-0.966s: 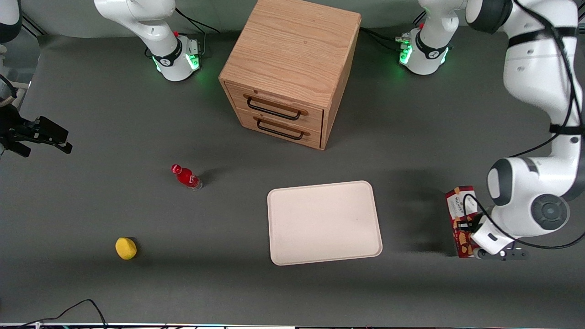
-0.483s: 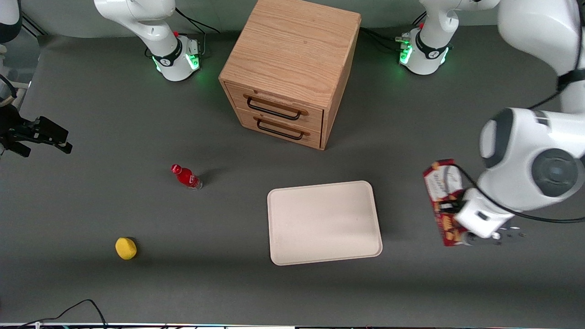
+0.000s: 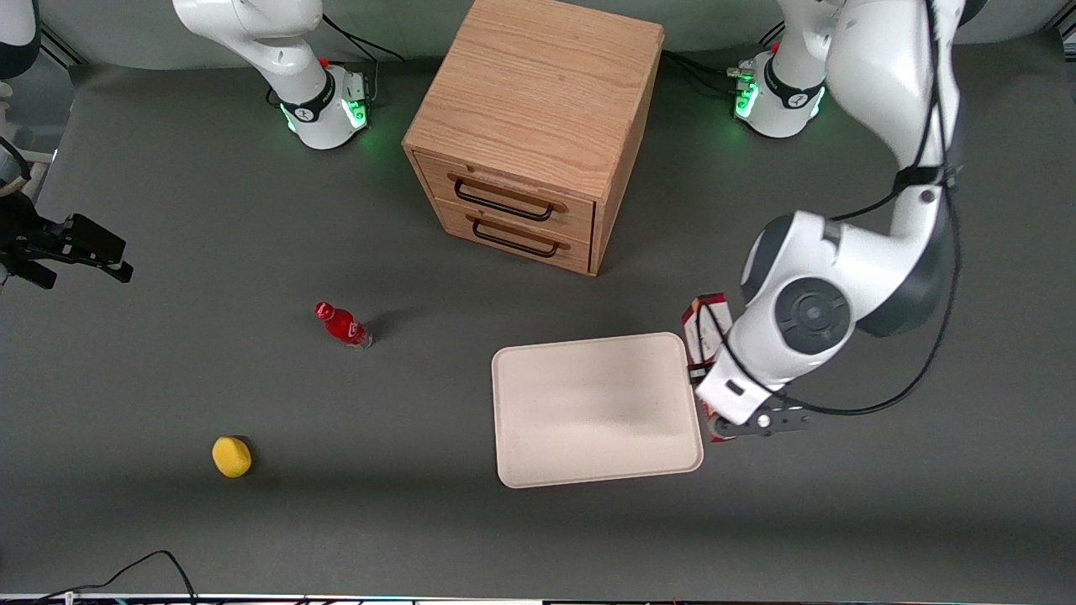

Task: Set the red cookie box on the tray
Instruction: 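Carry the cookie box over the cream tray with the left gripper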

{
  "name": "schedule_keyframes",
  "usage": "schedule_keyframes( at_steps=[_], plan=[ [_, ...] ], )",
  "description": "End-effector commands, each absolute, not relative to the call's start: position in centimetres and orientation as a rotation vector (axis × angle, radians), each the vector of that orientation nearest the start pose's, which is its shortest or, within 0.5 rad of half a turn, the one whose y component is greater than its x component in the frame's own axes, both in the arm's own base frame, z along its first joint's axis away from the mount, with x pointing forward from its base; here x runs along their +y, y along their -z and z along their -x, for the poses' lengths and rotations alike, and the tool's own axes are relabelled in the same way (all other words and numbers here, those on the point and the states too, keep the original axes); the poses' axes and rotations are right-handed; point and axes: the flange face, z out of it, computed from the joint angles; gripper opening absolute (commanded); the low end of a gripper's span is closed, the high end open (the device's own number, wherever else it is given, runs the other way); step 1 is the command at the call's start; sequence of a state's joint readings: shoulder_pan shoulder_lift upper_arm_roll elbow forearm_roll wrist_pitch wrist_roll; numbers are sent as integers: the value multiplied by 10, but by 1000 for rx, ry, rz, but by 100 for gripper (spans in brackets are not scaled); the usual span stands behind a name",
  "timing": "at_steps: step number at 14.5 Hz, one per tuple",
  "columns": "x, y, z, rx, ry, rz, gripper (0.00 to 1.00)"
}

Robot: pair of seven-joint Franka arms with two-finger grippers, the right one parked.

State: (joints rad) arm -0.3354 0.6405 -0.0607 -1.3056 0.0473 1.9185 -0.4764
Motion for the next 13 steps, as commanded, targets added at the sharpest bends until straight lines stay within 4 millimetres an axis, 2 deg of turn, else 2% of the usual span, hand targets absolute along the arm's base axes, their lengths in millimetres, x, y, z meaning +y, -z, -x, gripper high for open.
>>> schedule_keyframes(
  at_steps=[1,3,6,10,12,13],
  plan=[
    [-279,-323,-685,-121,18,3124,0],
    [-286,-293,-688,-105,40,3135,0],
    [-294,-262,-686,-82,33,3134,0],
    [-296,-238,-685,-71,26,3123,0],
    [-294,-233,-685,-41,20,3114,0],
    [-293,-232,-686,-36,22,3112,20]
  ],
)
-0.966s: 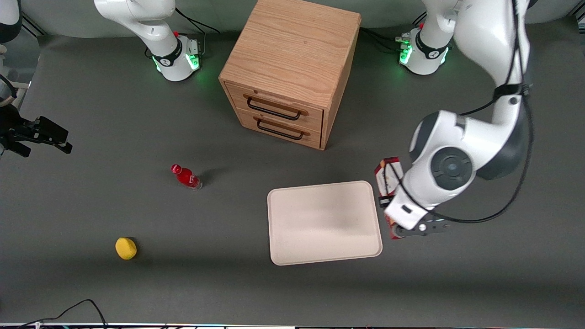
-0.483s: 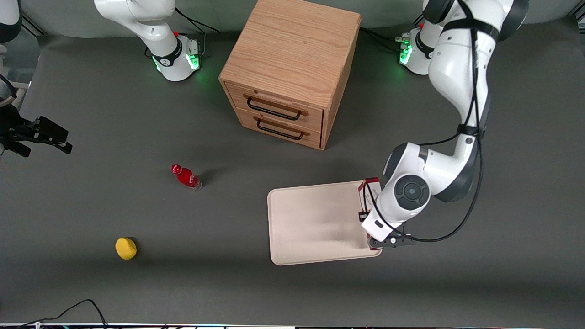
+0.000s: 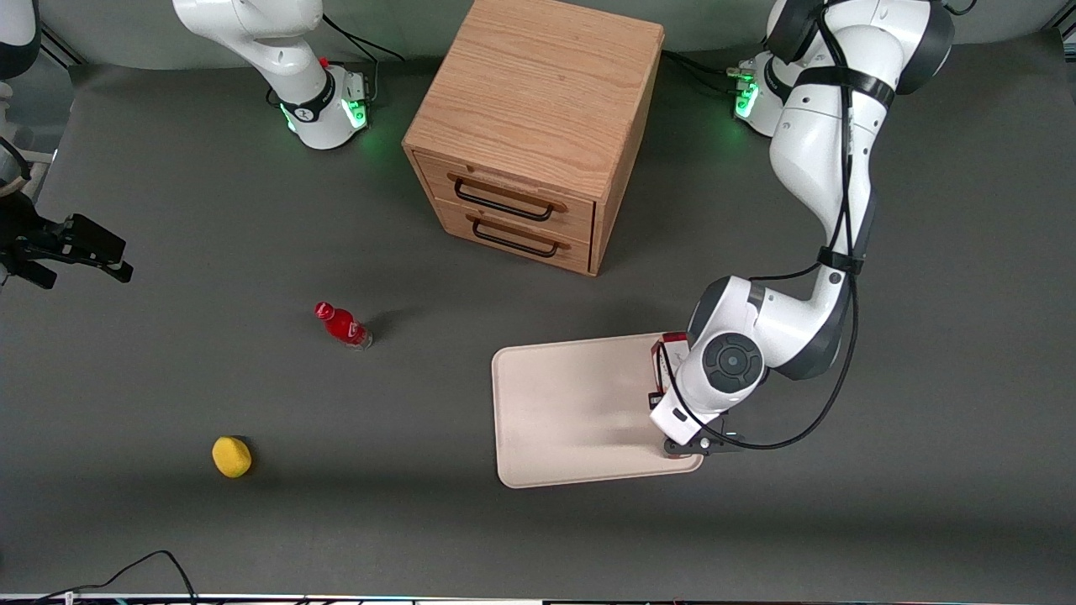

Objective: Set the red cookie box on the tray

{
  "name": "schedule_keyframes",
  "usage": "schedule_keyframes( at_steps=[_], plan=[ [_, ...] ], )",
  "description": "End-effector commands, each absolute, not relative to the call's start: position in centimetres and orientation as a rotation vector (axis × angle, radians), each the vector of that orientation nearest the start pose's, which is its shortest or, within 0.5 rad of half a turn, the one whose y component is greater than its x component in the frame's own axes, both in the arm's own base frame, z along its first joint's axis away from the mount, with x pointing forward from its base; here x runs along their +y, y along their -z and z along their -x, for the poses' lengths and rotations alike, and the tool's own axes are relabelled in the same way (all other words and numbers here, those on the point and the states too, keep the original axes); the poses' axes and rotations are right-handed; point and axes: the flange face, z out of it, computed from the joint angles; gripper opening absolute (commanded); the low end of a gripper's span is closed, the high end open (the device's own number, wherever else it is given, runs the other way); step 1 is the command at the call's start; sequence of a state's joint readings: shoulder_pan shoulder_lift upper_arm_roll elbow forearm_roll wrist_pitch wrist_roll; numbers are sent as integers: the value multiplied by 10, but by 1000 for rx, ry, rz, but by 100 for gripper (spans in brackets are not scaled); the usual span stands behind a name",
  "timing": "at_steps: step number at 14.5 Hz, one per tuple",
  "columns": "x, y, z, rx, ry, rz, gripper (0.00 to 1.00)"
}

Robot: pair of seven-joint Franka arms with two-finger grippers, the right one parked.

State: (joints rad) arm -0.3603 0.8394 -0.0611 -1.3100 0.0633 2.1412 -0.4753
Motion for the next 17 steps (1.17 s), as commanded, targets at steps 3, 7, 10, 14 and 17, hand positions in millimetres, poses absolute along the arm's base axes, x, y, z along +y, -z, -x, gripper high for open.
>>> schedule_keyframes(
  at_steps=[3,7,10,14,17],
  plan=[
    [-293,-233,-686,-12,37,3091,100],
    [-288,-267,-689,-31,56,3086,100],
    [-265,-351,-687,-77,72,3080,100],
    [-189,-452,-674,17,-3,3053,100],
    [-136,-500,-651,131,-72,3037,100]
  ],
)
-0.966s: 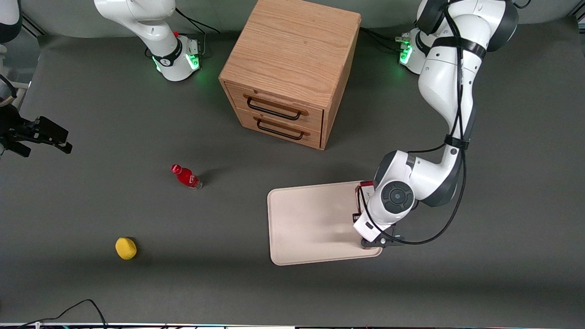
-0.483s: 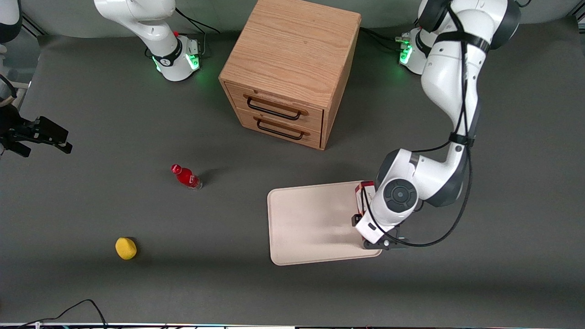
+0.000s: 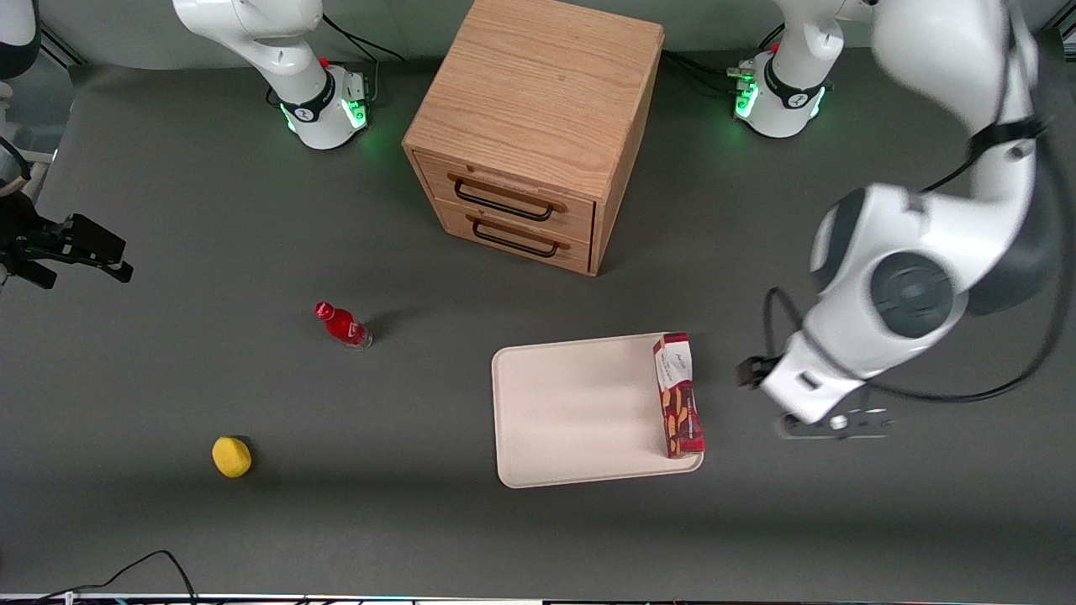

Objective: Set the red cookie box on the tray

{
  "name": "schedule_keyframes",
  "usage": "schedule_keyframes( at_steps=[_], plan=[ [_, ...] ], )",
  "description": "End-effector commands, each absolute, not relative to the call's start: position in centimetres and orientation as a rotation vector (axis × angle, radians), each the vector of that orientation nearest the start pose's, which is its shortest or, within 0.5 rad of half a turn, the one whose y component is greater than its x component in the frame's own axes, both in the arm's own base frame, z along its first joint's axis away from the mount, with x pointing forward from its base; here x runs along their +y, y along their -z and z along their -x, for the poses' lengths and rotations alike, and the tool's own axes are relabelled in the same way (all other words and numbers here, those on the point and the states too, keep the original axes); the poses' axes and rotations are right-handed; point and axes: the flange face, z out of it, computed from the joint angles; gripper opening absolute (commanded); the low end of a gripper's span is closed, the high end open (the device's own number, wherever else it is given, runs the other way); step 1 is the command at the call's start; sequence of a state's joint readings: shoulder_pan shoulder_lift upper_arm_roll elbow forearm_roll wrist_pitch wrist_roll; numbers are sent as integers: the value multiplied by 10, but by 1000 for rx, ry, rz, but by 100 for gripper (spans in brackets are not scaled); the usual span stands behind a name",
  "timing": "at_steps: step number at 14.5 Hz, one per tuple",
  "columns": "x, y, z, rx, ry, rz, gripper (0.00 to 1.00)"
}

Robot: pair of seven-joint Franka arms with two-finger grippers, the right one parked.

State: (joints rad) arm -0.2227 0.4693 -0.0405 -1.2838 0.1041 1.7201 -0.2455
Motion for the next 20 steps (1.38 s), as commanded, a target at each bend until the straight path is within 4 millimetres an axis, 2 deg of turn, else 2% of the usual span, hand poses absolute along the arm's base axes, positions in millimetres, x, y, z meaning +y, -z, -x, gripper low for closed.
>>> schedule_keyframes(
  at_steps=[1,3,6,9,10,13,15,18,20],
  plan=[
    [-122,-515,-640,162,-94,3032,100],
    [-96,-541,-619,170,-111,3029,100],
    [-87,-569,-583,175,-89,3029,100],
    [-80,-584,-546,170,-79,3033,100],
    [-78,-591,-539,164,-66,3039,100],
    [-64,-602,-531,148,-90,3092,100],
    [-64,-605,-533,160,-86,3093,100],
    [-68,-610,-535,305,-100,3081,100],
    [-66,-618,-537,307,-89,3084,100]
  ],
)
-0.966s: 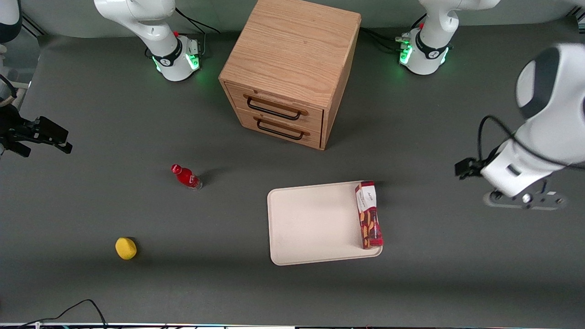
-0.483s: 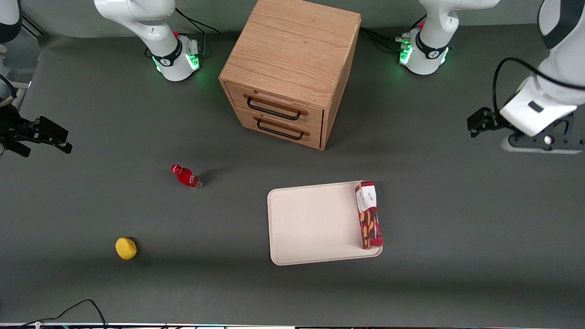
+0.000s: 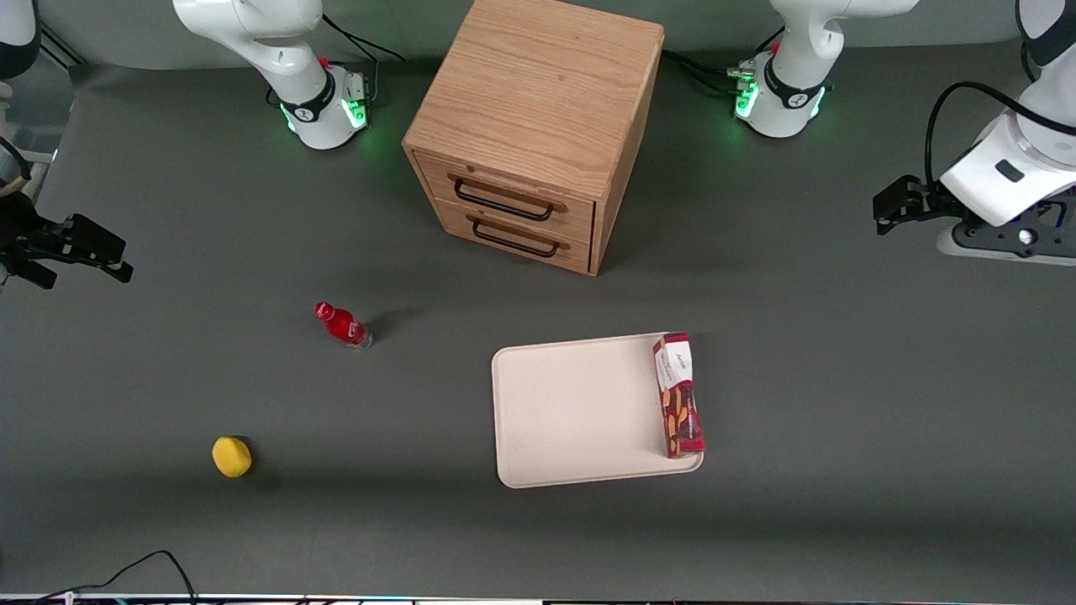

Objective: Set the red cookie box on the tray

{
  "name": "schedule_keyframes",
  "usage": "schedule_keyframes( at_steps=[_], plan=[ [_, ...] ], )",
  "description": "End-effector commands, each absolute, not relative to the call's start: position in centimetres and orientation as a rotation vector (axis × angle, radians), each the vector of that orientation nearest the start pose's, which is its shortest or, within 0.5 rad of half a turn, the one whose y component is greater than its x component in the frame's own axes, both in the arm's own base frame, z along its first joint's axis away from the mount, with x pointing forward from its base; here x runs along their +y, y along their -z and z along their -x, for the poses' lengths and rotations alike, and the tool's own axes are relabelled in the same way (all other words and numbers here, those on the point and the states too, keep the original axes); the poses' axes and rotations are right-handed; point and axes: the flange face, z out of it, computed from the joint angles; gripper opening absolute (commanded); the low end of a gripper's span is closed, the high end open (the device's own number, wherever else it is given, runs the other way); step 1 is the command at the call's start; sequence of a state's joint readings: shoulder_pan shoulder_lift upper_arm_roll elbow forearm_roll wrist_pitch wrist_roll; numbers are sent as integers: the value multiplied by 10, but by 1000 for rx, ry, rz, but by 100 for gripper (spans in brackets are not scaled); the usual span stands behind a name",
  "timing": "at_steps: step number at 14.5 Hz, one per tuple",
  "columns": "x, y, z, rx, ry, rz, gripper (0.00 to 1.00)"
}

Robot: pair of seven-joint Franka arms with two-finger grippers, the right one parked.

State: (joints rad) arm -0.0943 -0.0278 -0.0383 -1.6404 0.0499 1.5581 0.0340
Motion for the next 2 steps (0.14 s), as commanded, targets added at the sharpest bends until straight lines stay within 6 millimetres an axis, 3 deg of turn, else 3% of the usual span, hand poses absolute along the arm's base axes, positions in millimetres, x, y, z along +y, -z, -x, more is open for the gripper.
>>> schedule_keyframes(
  at_steps=[1,2],
  plan=[
    [-64,-621,-535,311,-103,3085,100],
    [-64,-623,-536,313,-113,3084,100]
  ],
)
